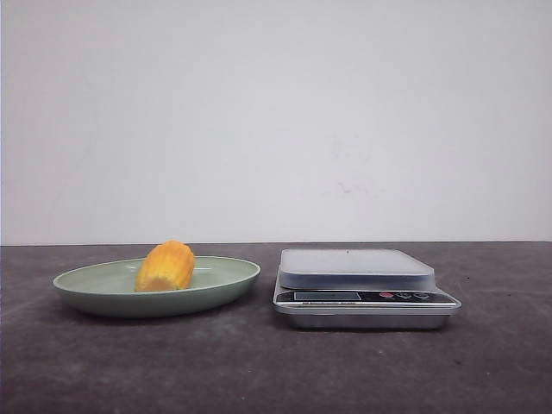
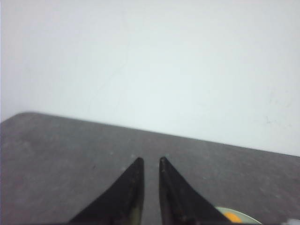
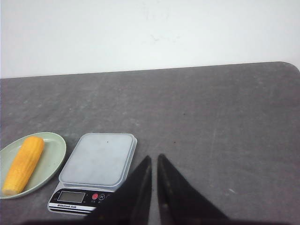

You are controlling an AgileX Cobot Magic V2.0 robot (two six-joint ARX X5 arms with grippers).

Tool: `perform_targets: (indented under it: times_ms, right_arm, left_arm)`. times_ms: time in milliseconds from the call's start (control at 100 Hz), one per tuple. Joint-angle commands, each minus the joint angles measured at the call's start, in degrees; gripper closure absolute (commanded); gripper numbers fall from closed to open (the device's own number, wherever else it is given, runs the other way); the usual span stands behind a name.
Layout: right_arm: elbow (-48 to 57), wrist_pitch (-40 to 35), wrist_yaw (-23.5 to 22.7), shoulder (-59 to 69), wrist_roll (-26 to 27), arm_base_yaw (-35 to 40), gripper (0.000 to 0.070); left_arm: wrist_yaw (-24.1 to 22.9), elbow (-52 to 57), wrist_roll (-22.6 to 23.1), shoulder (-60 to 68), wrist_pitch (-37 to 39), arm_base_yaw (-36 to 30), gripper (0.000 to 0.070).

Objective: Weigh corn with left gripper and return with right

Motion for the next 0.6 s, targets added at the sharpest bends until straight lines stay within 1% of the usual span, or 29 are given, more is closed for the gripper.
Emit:
perform_targets:
  times_ms: [0,90,140,260,330,510,590]
  right_arm:
    - [0.76,0.59,-0.04,-0.13,0.59,0.24,0.0684]
    - [0.76,0.59,-0.02,-0.13,0.59,0.24,0.0684]
    - [0.76,0.59,-0.04,-0.13,0.59,0.24,0.0684]
    - [0.76,0.59,-0.04,-0.13,0.59,0.24,0.0684]
    - [0.76,0.59,-0.04,-0.13,0.59,0.24,0.0684]
    - [0.76,0.59,-0.02,-0.13,0.57,0.24,0.0684]
    - [0.76,0.59,-0.04,-0.13,0.59,0.24,0.0684]
  left_arm:
    - [1.27,-5.88,1.51,-0.02,7.13,0.76,0.0685]
    - [3.13,-12.68,1.51,-0.04,13.62,1.60,0.0685]
    - [3.28,-15.72,1.49,-0.04,16.00,1.81,0.0685]
    - [3.48,-20.37,1.44,-0.04,18.25,1.84,0.0685]
    - [4.09,-21.97,1.57,-0.04,18.08,1.84,0.0685]
    - [4.09,-21.99,4.35,-0.04,12.76,1.84,0.0685]
    - [4.11,-21.99,4.46,-0.04,9.51,1.84,0.0685]
